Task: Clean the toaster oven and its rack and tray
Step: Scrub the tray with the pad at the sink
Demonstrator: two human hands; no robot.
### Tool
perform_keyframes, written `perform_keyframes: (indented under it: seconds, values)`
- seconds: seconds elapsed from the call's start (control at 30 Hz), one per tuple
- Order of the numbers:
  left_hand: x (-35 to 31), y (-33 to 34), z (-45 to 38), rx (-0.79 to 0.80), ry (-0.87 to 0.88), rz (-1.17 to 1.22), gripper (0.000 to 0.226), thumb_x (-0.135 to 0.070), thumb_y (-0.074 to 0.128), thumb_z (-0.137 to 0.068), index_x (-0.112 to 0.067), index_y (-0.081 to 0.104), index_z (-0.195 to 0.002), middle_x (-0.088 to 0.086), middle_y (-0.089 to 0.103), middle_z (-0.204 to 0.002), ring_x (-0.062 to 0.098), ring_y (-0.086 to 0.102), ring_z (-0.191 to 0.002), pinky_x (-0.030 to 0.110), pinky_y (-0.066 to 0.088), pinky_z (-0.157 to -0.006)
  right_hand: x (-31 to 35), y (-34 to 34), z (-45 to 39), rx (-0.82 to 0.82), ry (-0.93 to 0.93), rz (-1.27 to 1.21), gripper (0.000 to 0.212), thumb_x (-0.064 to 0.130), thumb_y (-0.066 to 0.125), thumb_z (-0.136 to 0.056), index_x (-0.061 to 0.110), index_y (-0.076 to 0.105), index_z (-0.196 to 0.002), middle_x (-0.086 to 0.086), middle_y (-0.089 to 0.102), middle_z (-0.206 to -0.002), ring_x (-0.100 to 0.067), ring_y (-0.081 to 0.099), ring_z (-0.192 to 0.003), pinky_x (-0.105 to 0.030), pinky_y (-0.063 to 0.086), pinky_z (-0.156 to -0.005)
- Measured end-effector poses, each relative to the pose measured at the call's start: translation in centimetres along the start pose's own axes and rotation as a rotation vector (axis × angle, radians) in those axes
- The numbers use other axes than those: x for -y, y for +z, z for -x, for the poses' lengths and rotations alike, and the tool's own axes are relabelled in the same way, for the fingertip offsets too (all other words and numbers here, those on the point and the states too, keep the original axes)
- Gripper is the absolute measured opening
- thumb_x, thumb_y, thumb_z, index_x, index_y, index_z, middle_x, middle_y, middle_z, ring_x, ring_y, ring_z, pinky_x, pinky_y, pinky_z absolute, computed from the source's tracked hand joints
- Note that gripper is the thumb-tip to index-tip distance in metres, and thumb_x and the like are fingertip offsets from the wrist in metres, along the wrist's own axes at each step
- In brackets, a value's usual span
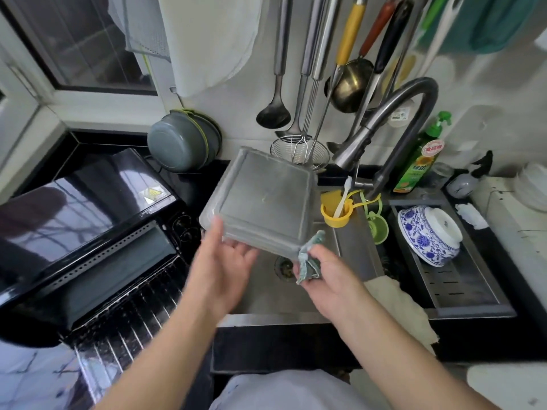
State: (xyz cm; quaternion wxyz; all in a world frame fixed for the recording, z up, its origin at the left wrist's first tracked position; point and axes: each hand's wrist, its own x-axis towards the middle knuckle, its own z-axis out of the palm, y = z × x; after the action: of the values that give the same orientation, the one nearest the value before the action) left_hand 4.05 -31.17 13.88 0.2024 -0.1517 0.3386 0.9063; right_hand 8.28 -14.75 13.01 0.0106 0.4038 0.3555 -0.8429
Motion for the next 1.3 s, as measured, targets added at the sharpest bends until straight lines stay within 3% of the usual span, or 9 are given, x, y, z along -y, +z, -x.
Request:
perform_keyframes:
  seconds: [0.17,0.4,0.53,0.73,0.83,0.93,1.03,1.17,1.3]
  values:
    - [4.0,2.4,-1.6,-0.191,0.015,0.128,0.040,-0.011,0.063,-0.100,-0.011,0.056,-0.139,0.020,0.071,-0.126,0.040,0.068,-0.116,0.064,0.055,-0.095,-3.1,1.2,1.6,0.068,-0.166,0.355,0.016,-0.002,0.057,-0.087,0.002,0.070,-0.096,-0.014,0.074,-0.094,-0.026,0.070,-0.083,-0.037,0.055,-0.074]
    - [3.4,-0.7,-0.2,-0.288,-0.082,-0.035,0.034,-0.001,0.058,-0.099,-0.008,0.059,-0.132,0.020,0.072,-0.122,0.037,0.073,-0.106,0.058,0.061,-0.082,-0.3,0.0,-0.1,0.009,-0.028,0.479,0.010,-0.001,0.061,-0.088,0.007,0.065,-0.083,-0.007,0.068,-0.066,-0.019,0.062,-0.060,-0.029,0.050,-0.054]
    - [2.5,-0.9,1.4,-0.280,-0.139,-0.011,0.028,0.002,0.054,-0.101,-0.004,0.062,-0.127,0.017,0.077,-0.110,0.030,0.077,-0.094,0.043,0.064,-0.066,6.7,-0.7,-3.8,-0.111,-0.125,0.290,0.012,0.008,0.068,-0.087,0.004,0.067,-0.098,-0.012,0.072,-0.101,-0.023,0.068,-0.090,-0.038,0.058,-0.076]
    - [2.3,-0.2,0.5,-0.316,-0.151,0.014,0.019,-0.004,0.056,-0.102,0.002,0.063,-0.119,0.024,0.075,-0.110,0.035,0.078,-0.084,0.048,0.064,-0.063,-4.7,0.7,2.3,0.066,-0.038,0.466,0.008,0.008,0.063,-0.081,0.006,0.071,-0.081,-0.013,0.073,-0.081,-0.024,0.065,-0.070,-0.033,0.051,-0.060]
    - [1.8,-1.2,0.3,-0.275,-0.111,-0.034,0.031,0.001,0.056,-0.100,-0.006,0.061,-0.130,0.020,0.074,-0.119,0.036,0.076,-0.099,0.051,0.064,-0.074,-1.0,0.8,-0.4,0.010,-0.024,0.429,0.007,0.001,0.062,-0.086,0.006,0.067,-0.088,-0.011,0.068,-0.080,-0.020,0.063,-0.066,-0.028,0.050,-0.054]
    - [1.3,-1.9,0.9,-0.241,-0.121,-0.076,0.031,0.003,0.056,-0.099,-0.007,0.064,-0.127,0.015,0.076,-0.115,0.030,0.076,-0.100,0.042,0.065,-0.075,6.2,-0.1,-4.4,-0.094,-0.096,0.232,0.025,0.009,0.069,-0.087,0.004,0.064,-0.110,-0.010,0.069,-0.103,-0.020,0.066,-0.090,-0.034,0.055,-0.068]
    - [1.0,-2.4,0.2,-0.231,-0.108,-0.117,0.039,0.005,0.056,-0.098,-0.008,0.062,-0.133,0.015,0.076,-0.117,0.031,0.076,-0.101,0.042,0.065,-0.074,4.8,-1.3,-3.9,-0.088,-0.061,0.258,0.022,0.016,0.070,-0.088,0.009,0.066,-0.108,-0.008,0.069,-0.112,-0.020,0.065,-0.104,-0.037,0.055,-0.087]
    - [2.0,-2.9,0.1,-0.202,-0.122,-0.165,0.038,0.006,0.055,-0.097,-0.009,0.062,-0.132,0.017,0.073,-0.123,0.033,0.073,-0.109,0.048,0.060,-0.091,-1.8,-1.9,-0.8,0.044,0.112,0.323,0.011,-0.001,0.059,-0.088,0.007,0.064,-0.094,-0.008,0.066,-0.077,-0.016,0.062,-0.068,-0.031,0.052,-0.063]
    - [-0.4,-4.3,-0.1,-0.130,-0.141,-0.336,0.035,0.006,0.057,-0.094,-0.006,0.065,-0.127,0.016,0.075,-0.120,0.031,0.074,-0.106,0.048,0.059,-0.092,2.7,-2.9,-2.5,0.036,0.057,0.321,0.020,-0.002,0.060,-0.089,0.000,0.061,-0.110,-0.017,0.067,-0.095,-0.024,0.066,-0.084,-0.042,0.058,-0.078]
